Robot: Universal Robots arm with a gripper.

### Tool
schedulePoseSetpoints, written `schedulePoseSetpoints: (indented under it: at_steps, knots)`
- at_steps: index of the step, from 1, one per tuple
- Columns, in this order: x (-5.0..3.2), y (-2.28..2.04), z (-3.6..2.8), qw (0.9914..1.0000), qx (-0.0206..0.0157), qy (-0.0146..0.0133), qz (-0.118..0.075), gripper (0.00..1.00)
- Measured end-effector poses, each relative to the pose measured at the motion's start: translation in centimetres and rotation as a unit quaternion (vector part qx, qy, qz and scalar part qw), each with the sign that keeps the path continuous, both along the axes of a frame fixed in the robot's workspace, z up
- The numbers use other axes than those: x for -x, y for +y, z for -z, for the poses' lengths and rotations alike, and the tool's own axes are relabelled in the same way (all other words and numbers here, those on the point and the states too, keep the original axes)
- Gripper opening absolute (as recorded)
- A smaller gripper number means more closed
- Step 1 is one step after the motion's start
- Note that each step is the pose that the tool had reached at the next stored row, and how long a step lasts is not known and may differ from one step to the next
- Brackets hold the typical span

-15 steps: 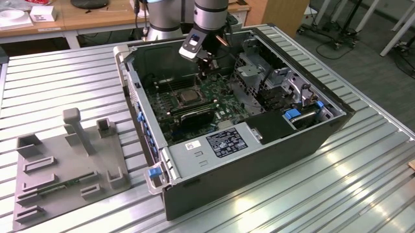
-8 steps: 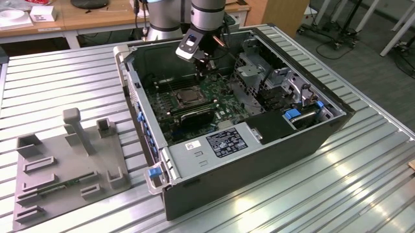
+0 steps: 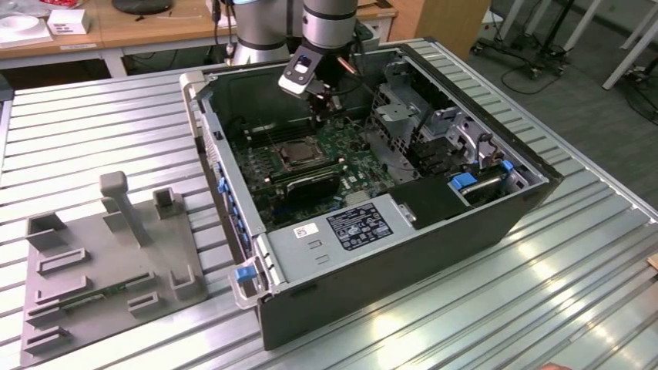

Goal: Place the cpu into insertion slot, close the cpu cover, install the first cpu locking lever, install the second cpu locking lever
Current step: 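Close the cpu cover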

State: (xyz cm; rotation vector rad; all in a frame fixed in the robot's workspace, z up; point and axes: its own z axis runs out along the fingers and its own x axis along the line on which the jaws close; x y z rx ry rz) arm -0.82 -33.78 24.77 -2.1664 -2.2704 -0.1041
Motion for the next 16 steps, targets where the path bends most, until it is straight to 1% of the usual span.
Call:
schedulePoseSetpoints:
  at_steps: [1, 4, 5, 7, 9, 16]
  knots:
    - [0.0, 0.0, 0.01, 1.0, 0.0, 0.0016, 0.0, 0.11]
    - [0.0, 0.0, 0.07, 0.99995, 0.0, 0.01, 0.0, 0.11]
    - [0.0, 0.0, 0.07, 0.99993, 0.0001, 0.0117, 0.0, 0.11]
    - [0.0, 0.0, 0.07, 0.99993, 0.0001, 0.0118, 0.0, 0.11]
    - [0.0, 0.0, 0.08, 0.99991, 0.0, 0.0135, 0.0, 0.11]
    - [0.0, 0.0, 0.08, 0.9999, 0.0, 0.0139, 0.0, 0.11]
